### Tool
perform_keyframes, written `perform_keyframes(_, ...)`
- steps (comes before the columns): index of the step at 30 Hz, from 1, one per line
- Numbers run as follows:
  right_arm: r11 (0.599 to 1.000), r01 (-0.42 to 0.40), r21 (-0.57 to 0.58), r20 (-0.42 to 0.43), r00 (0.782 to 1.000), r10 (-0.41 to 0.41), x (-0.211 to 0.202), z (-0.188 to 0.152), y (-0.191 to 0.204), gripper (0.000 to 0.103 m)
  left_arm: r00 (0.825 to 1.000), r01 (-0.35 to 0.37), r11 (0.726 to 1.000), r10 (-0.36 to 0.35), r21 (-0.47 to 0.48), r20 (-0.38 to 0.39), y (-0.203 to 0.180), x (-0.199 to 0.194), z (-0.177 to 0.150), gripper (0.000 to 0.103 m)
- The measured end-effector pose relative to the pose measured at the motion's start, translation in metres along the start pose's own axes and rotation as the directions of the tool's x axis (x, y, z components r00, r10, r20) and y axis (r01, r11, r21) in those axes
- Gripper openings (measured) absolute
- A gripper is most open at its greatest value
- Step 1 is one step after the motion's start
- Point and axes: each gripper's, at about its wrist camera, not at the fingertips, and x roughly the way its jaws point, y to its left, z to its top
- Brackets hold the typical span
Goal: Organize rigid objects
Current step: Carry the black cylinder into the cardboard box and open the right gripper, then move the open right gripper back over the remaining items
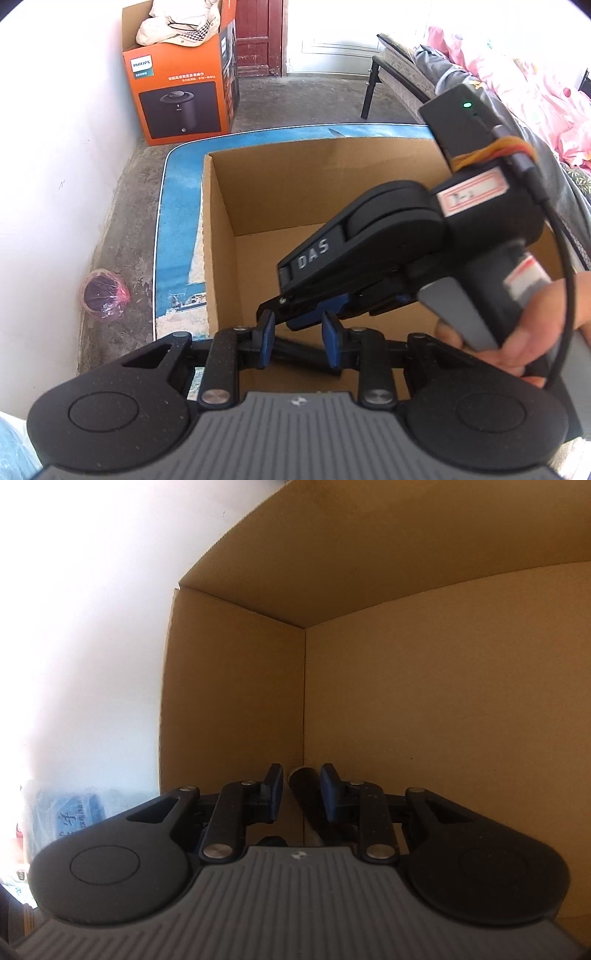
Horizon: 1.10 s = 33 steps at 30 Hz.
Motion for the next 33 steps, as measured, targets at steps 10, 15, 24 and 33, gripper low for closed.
perform_keyframes(10, 0.999, -0.043, -0.004, 0.056, 0.997, 0.043, -0.029, -0.006, 0.002, 0.031, 0.993, 0.041, 0.999, -0.037, -0.036, 0.116, 0.001, -0.039, -0.012, 0.038)
perform_keyframes(15, 0.991, -0.114, -0.064, 0.163, 0.979, 0.123, -0.096, -0.046, -0.001, 0.032, 0.977, 0.075, 0.997, -0.068, -0.029, 0.203, -0.006, -0.076, -0.030, 0.049)
perform_keyframes(24, 0.975, -0.144, -0.171, 0.332, 0.923, 0.195, -0.187, -0.149, -0.040, 0.033, 0.958, 0.147, 0.989, -0.144, 0.004, 0.249, -0.037, -0.106, -0.077, 0.054)
perform_keyframes(33, 0.983, -0.179, -0.035, 0.315, 0.932, 0.181, -0.140, -0.223, -0.104, 0.033, 0.965, 0.220, 0.974, -0.225, 0.051, 0.135, -0.082, -0.075, -0.153, 0.050)
